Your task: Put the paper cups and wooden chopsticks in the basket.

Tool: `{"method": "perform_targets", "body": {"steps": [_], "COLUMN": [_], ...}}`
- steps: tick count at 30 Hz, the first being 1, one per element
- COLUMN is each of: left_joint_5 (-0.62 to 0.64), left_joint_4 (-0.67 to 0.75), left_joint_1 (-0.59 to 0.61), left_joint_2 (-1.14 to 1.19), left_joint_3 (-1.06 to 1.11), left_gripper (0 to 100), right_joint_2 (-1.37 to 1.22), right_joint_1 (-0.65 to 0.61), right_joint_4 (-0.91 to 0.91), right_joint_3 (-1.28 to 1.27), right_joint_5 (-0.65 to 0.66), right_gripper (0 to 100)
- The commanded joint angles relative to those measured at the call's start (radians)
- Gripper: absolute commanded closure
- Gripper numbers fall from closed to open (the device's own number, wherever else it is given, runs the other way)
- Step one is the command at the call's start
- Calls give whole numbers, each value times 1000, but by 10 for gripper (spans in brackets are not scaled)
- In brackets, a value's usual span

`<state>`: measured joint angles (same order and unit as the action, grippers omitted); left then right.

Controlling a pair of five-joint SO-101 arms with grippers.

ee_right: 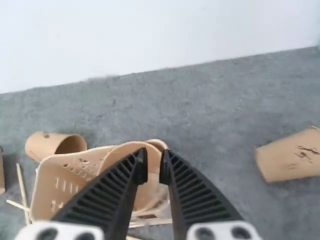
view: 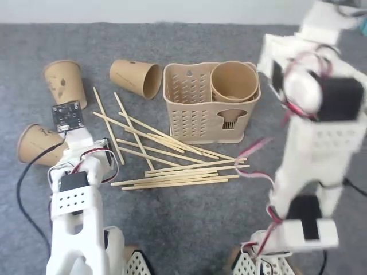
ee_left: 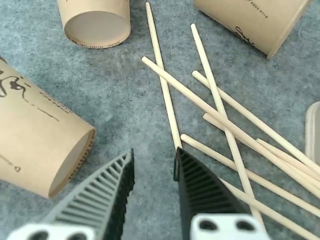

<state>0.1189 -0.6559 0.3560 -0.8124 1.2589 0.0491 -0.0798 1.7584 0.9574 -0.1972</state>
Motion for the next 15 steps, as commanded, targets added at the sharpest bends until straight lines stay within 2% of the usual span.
{"method": "perform_targets", "body": {"steps": [1, 4, 7, 11, 15], "left_joint_5": [-3, -2, 3, 5, 5], "left_joint_4": [-2, -5, -23, -178, -279], "left_joint_1": [12, 63, 118, 203, 301], "left_joint_2": [-8, -8, -3, -5, 2], "left_joint_3": [-24, -50, -84, -206, -323], "left_gripper": [874, 874, 874, 874, 874], "right_joint_2": [177, 309, 429, 558, 664], "right_joint_1": [82, 153, 208, 265, 331], "right_joint_4": [39, 25, -41, -211, -453], "right_joint_3": [-245, -508, -766, -1157, -1544], "right_joint_5": [87, 166, 256, 381, 400], "right_gripper": [946, 990, 990, 990, 990]}}
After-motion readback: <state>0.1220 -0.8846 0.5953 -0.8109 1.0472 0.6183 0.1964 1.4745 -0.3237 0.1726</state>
